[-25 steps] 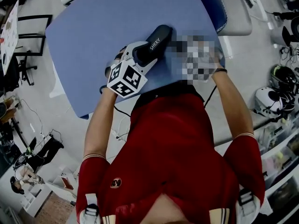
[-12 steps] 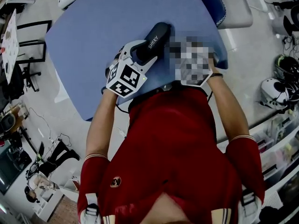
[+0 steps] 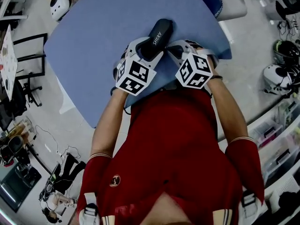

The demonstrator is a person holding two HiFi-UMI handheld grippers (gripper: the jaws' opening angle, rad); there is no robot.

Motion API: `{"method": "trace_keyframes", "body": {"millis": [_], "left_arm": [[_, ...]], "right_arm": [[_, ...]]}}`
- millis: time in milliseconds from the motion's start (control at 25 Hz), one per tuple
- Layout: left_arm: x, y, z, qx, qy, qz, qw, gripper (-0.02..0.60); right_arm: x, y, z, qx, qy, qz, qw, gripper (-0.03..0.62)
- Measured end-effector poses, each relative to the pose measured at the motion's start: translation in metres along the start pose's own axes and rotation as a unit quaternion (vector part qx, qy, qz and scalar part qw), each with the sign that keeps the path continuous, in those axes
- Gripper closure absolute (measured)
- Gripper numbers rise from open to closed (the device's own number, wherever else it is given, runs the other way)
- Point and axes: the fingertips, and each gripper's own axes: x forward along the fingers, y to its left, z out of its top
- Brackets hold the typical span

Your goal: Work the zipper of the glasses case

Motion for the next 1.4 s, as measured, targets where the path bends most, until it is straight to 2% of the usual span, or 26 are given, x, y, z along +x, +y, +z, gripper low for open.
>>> {"method": "trace_keyframes", "body": {"millis": [320,760,1000,1200,1400], "left_arm": [[-0.002,0.004,0.003,-0.031,-0.01,-0.002,0.9995,0.354],[-0.001,0.005,0.002,-0.033,-0.005,-0.008,0.9994,0.354],[0.003,0.0,0.004,-0.026,-0.004,-0.013,0.9996,0.354],[0.001,-0.013,0.015,0.004,-0.008,-0.049,0.9988,0.354],[-0.01,-0.017,0.034,0.072,-0.031,-0.086,0.9932,0.353]], "right_arm": [[0.0,0.018,0.011,0.048,-0.013,-0.019,0.999,0.594],[0.008,0.04,0.026,0.084,-0.02,-0.036,0.996,0.592],[0.009,0.045,0.024,0.08,-0.024,-0.033,0.996,0.594],[-0.001,0.047,0.009,0.053,-0.01,-0.012,0.998,0.594],[-0.017,0.05,-0.006,0.028,-0.001,0.008,1.0,0.594]]}}
